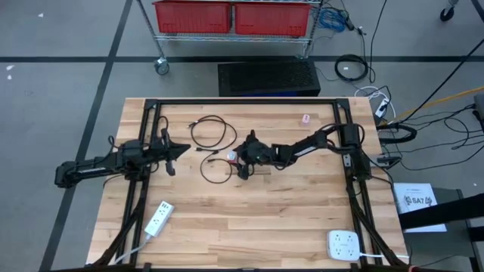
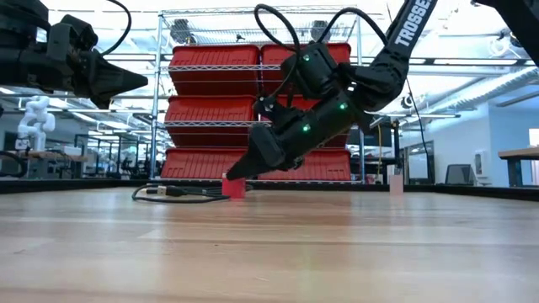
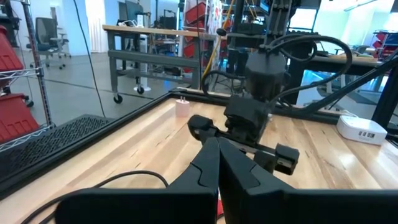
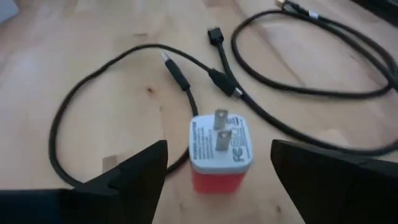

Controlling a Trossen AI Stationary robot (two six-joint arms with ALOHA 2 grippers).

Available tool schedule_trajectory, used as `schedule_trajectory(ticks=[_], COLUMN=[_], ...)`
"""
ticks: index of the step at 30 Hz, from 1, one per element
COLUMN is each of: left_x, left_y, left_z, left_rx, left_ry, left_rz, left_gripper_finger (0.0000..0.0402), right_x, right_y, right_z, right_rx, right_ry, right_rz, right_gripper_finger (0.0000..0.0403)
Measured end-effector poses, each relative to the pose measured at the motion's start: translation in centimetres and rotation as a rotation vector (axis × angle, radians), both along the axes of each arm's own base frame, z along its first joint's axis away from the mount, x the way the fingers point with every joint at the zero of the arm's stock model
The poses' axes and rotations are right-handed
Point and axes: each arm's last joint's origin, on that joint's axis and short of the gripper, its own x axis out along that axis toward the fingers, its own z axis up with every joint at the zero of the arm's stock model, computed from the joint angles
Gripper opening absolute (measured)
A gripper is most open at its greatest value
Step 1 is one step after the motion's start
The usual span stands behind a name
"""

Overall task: Insert USB
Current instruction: Insert the red charger adapter into the right white outlet extension

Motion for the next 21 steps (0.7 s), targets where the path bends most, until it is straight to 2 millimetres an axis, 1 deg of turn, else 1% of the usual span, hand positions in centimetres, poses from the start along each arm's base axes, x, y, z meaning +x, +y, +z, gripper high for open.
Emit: schedule_trajectory(ticks=[4,7,11,16,17,21], left_x=[0.0,0.0,0.0,0.0,0.0,0.0], left_y=[0.0,0.0,0.0,0.0,0.0,0.0], left_z=[0.0,0.0,0.0,0.0,0.0,0.0], left_rx=[0.0,0.0,0.0,0.0,0.0,0.0], left_ry=[0.0,0.0,0.0,0.0,0.0,0.0], left_rz=[0.0,0.0,0.0,0.0,0.0,0.0], left_gripper_finger=[0.0002,0.0002,0.0002,0.0002,0.0002,0.0002], right_x=[0.0,-0.03,-0.06,-0.09,-0.11,-0.41], right_y=[0.08,0.08,-0.09,-0.09,-0.08,0.45], right_z=[-0.03,-0.08,-0.1,-0.14,-0.14,0.34], right_rx=[0.009,0.012,0.012,0.011,0.012,0.025], right_ry=[0.002,0.008,0.01,0.017,0.02,0.061], right_rz=[0.022,0.025,0.02,0.02,0.02,0.022], right_gripper_finger=[0.0278,0.0263,0.0212,0.0116,0.0102,0.01])
